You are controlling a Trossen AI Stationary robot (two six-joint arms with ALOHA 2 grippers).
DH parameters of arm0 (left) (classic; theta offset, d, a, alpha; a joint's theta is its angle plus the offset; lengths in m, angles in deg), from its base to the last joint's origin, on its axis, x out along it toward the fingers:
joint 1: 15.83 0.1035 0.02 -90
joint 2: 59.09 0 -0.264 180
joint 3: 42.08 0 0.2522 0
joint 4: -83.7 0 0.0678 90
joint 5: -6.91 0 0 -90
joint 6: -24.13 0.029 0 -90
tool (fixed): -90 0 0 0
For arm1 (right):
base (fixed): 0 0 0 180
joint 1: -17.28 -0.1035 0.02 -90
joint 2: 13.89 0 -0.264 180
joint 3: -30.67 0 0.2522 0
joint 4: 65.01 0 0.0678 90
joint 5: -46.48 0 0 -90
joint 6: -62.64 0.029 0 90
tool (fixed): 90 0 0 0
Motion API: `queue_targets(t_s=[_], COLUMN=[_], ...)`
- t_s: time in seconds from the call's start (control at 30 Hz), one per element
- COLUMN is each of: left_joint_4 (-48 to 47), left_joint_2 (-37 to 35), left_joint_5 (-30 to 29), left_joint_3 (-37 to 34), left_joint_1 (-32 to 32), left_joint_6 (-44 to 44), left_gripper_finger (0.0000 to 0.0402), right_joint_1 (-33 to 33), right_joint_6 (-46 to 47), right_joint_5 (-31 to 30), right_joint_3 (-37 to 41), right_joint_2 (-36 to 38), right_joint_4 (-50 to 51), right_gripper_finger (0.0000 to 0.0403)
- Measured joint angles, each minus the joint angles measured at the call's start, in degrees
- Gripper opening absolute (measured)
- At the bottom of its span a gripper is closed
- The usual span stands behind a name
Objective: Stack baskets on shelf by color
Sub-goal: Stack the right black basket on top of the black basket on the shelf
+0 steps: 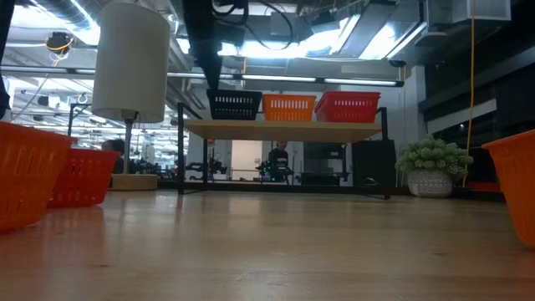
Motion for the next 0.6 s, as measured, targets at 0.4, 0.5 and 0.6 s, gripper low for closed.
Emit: queue_targets(t_s=[0.4, 0.5, 0.6], left_joint_4=[-1.37, -1.20, 2.61], left_joint_2=[-0.04, -0.04, -0.39], left_joint_5=[-1.38, -1.42, -0.97], left_joint_3=[0.00, 0.00, 0.00], left_joint_1=[1.37, 1.37, 0.64], left_joint_6=[-0.43, -0.19, -0.56], left_gripper_finger=[0.0067, 0.0065, 0.0063], right_joint_1=[0.01, 0.02, 0.00], right_joint_6=[0.00, -0.01, 0.00], right_joint_5=[0.00, 0.00, 0.00], right_joint_3=[0.00, 0.00, 0.00], right_joint_2=[-0.02, -0.01, -0.01], right_joint_4=[0.02, 0.04, 0.04], right_gripper_finger=[0.0091, 0.0091, 0.0091])
